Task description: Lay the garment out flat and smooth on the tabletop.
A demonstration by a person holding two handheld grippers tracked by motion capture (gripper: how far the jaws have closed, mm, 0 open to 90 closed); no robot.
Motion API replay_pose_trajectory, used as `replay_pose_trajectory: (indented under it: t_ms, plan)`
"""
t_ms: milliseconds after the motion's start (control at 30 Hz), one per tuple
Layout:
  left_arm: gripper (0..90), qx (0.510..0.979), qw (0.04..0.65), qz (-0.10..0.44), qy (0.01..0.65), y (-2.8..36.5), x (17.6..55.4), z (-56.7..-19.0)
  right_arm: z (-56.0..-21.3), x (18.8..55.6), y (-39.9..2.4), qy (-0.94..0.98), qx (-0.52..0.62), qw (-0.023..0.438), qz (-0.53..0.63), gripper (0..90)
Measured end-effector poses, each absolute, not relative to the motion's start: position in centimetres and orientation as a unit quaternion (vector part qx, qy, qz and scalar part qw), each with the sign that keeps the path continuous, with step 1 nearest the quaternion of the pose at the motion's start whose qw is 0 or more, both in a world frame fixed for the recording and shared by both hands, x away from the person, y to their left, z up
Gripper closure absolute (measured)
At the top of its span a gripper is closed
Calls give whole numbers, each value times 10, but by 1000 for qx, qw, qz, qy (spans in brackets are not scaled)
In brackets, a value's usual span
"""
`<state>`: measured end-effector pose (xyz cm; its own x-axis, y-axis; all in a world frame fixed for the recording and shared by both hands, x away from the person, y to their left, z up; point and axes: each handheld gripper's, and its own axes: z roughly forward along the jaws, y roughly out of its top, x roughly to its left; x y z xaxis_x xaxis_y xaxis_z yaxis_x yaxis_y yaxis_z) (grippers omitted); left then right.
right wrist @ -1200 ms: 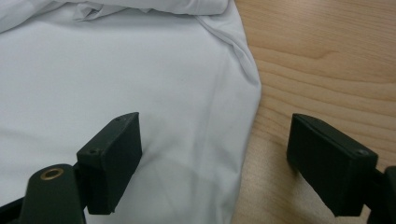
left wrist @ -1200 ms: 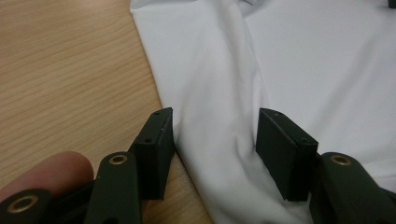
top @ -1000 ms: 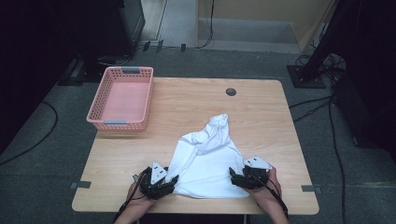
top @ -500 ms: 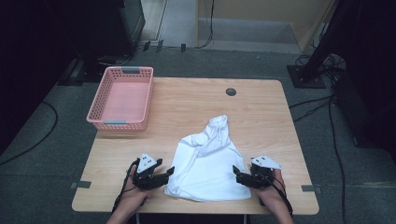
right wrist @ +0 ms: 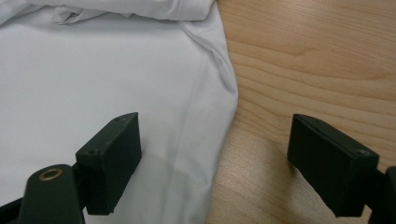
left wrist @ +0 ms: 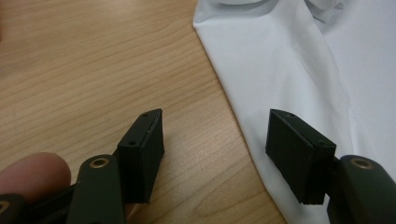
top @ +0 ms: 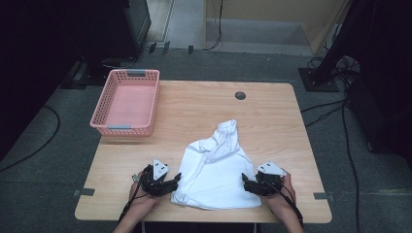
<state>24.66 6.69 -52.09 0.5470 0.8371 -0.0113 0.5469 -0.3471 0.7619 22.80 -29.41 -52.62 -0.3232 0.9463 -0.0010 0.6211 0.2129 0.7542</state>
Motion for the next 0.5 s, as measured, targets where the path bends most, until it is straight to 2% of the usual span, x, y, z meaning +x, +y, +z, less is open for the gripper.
replay_pose_trajectory:
  t_ms: [200,233,333,500]
  plan:
    - [381,802,373,192,425,68,239,-521,-526,226,-297,740,529,243,337,203]
    - [380,802,373,192,425,68,239,-521,-526,225,-296,743,520,253,338,250]
    - [381,802,374,191,424,68,239,-521,-520,223,-289,742,495,285,352,272]
    - [381,803,374,190,424,68,239,-521,-504,226,-262,727,480,263,414,362]
